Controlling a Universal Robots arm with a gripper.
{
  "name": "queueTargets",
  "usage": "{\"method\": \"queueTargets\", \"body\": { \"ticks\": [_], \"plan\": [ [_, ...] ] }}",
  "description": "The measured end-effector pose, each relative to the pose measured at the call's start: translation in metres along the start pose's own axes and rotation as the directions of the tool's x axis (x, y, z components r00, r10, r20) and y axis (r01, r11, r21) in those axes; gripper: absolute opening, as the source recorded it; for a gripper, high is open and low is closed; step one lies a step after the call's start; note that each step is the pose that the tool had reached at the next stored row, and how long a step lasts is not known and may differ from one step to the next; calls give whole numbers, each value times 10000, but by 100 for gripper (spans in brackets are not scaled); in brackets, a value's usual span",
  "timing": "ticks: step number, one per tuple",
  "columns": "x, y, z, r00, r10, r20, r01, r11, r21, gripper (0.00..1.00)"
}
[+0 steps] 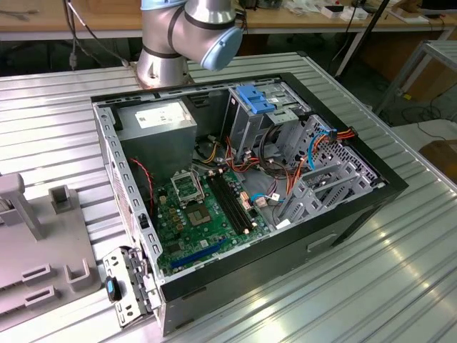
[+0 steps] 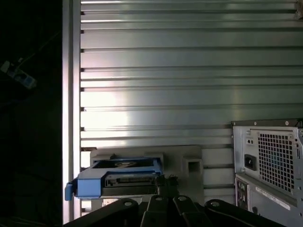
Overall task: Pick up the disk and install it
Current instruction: 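Reach for the disk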
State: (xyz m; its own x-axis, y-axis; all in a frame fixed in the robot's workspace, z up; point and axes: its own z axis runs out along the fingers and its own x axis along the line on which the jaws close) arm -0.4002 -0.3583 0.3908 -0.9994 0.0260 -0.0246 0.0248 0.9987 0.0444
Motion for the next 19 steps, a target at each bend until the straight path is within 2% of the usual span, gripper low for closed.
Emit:
{"method": "queueTargets", "body": {
  "ticks": [1, 3, 4, 9, 11, 19],
  "plan": [
    [76, -2, -3, 10000, 0, -2, 0, 10000, 1, 11],
    [297, -7, -8, 10000, 0, 0, 0, 10000, 0, 11],
    [377, -10, -11, 10000, 0, -2, 0, 10000, 1, 11],
    [645, -26, -18, 10000, 0, -2, 0, 10000, 1, 11],
    [721, -29, -20, 10000, 1, -2, -1, 10000, 1, 11],
    [725, -29, -20, 10000, 0, -2, 0, 10000, 1, 11]
  ]
}}
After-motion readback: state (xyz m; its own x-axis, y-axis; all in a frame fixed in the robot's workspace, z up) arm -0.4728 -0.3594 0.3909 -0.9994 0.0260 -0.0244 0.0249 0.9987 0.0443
